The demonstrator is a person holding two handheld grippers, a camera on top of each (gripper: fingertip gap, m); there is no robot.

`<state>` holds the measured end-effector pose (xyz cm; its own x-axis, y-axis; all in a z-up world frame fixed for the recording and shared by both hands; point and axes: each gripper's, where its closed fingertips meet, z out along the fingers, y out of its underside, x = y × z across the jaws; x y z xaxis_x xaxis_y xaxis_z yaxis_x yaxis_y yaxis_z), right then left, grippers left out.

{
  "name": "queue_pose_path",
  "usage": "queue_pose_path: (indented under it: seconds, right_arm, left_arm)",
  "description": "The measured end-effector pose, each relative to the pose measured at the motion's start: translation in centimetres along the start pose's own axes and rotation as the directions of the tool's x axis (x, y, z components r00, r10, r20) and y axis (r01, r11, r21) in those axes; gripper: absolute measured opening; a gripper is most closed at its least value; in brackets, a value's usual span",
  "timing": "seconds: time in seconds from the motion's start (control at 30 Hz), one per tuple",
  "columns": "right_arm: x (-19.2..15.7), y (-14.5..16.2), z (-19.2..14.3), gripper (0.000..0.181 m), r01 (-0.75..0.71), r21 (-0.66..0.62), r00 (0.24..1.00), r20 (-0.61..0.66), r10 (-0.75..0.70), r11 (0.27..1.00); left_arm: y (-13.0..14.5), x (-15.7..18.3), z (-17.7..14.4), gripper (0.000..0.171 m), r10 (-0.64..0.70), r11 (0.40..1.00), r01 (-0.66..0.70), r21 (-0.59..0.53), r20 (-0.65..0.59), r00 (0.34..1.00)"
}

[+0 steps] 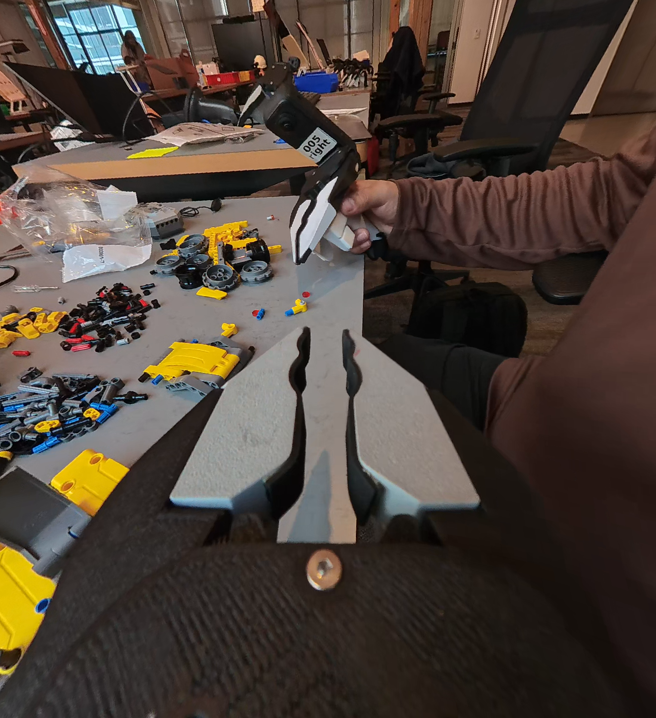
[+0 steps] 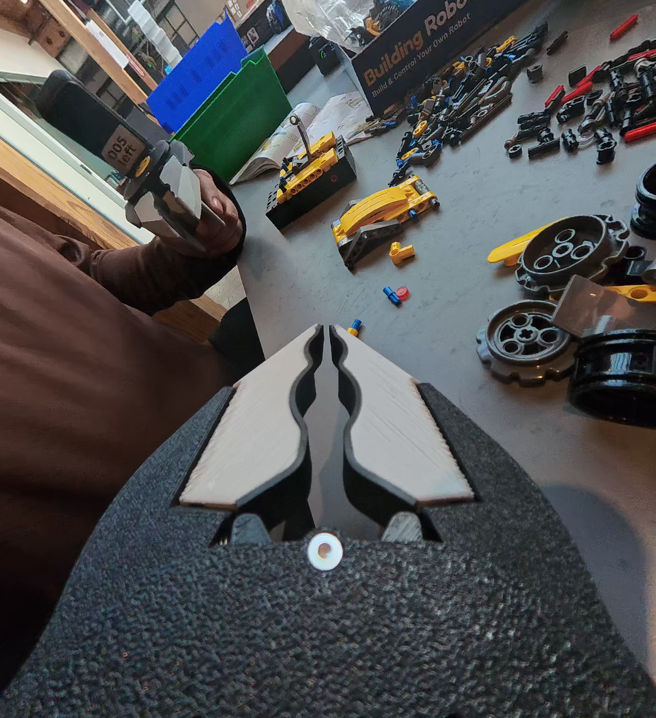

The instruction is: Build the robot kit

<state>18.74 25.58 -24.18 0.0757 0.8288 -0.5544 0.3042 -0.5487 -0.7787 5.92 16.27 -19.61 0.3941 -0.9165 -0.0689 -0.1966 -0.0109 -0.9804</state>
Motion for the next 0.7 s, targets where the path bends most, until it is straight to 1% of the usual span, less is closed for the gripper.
queue_pose_path:
  seconds: [0.1,0.3,0.37,0.43,0.5,0.6,0.7]
  right_arm:
    - [0.0,-0.1,0.0,0.002,-0.002,0.004,1.0,-0.001,0.002,1.0]
    - [0.3,-0.3,-0.1,0.0,0.005,0.023,1.0,-0.027,-0.004,1.0]
    - [0.4,-0.7,-0.3,0.0,0.012,0.06,0.999,-0.046,-0.009,0.998]
    - [0.4,-1.1,-0.6,0.0,0.032,0.092,0.998,-0.063,-0.026,0.995]
    - [0.3,-1.1,-0.7,0.0,0.045,0.099,0.997,-0.066,-0.039,0.994]
    - [0.2,-1.1,-0.7,0.0,0.043,0.098,0.998,-0.053,-0.037,0.994]
    - [0.1,-1.3,-0.7,0.0,0.044,0.11,0.998,-0.05,-0.039,0.993]
  left_arm:
    - [-0.1,0.2,-0.1,0.013,-0.002,1.0,0.002,0.007,-0.016,1.0]
    - [-0.1,1.0,0.1,0.014,-0.052,0.999,0.052,-0.002,-0.134,0.99]
    - [-0.4,0.7,0.1,0.013,-0.071,0.997,0.074,0.018,-0.13,0.989]
    - [-1.0,0.1,0.4,0.013,-0.068,0.995,0.075,0.063,-0.107,0.992]
    - [-1.6,0.1,0.8,0.01,-0.055,0.992,0.07,0.107,-0.131,0.99]
    - [-1.6,0.7,1.4,0.009,-0.039,0.994,0.055,0.097,-0.169,0.985]
    - [-1.9,-0.3,1.3,0.004,-0.042,0.991,0.055,0.125,-0.11,0.993]
